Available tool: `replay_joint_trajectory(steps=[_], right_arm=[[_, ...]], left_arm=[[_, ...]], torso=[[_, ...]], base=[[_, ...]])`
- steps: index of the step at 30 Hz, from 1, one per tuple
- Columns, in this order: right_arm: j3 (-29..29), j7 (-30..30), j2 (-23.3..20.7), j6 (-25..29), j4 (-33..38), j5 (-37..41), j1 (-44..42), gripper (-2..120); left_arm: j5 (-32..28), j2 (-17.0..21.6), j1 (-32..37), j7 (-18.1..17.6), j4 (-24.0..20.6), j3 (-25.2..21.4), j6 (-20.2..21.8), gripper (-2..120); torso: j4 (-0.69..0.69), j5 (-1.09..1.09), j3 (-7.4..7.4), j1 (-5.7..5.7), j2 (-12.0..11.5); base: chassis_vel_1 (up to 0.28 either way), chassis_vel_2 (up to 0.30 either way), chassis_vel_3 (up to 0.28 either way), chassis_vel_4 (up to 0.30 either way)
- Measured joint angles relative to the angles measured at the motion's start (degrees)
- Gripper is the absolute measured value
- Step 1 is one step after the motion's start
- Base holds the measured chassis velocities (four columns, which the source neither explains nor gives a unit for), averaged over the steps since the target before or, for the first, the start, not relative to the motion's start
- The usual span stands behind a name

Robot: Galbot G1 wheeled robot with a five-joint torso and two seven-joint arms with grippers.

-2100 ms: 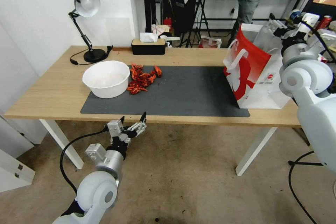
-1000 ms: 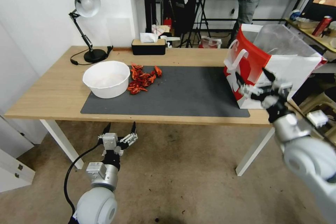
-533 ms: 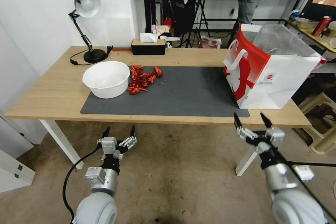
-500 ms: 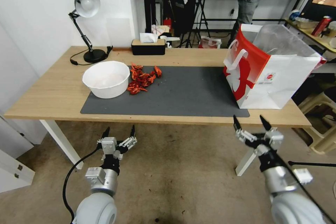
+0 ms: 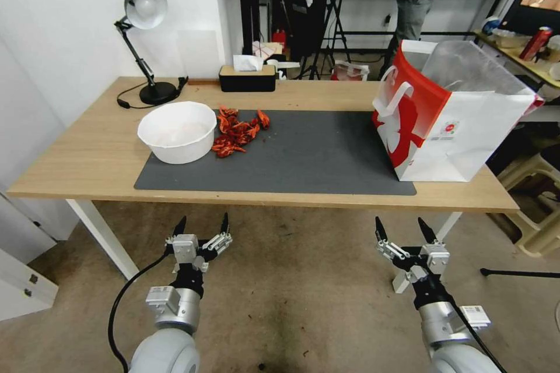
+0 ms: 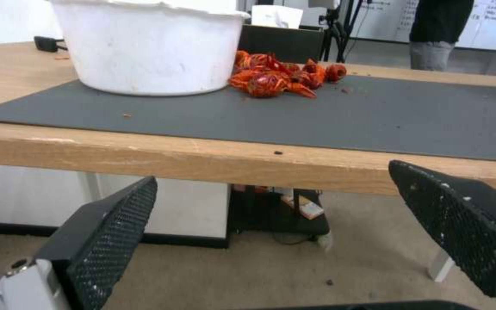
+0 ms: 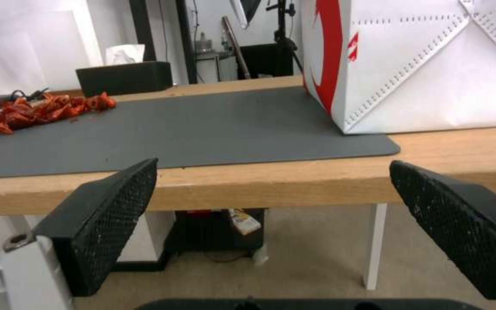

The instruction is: Close the takeout container lid, then place the container into the takeout bag.

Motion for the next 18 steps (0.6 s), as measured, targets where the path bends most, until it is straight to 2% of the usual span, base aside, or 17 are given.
replay_joint_trajectory(steps=[18], right_arm=[[-0.29, -0.22, 0.12, 0.98, -0.57, -0.09, 0.76, 100]], left_arm=[[-0.16, -0.25, 0.28, 0.86, 0.44, 0.1, -0.46, 100]], torso=[[0.0, 0.0, 0.0, 0.0, -0.01]], base=[[0.0, 0.0, 0.0, 0.0]])
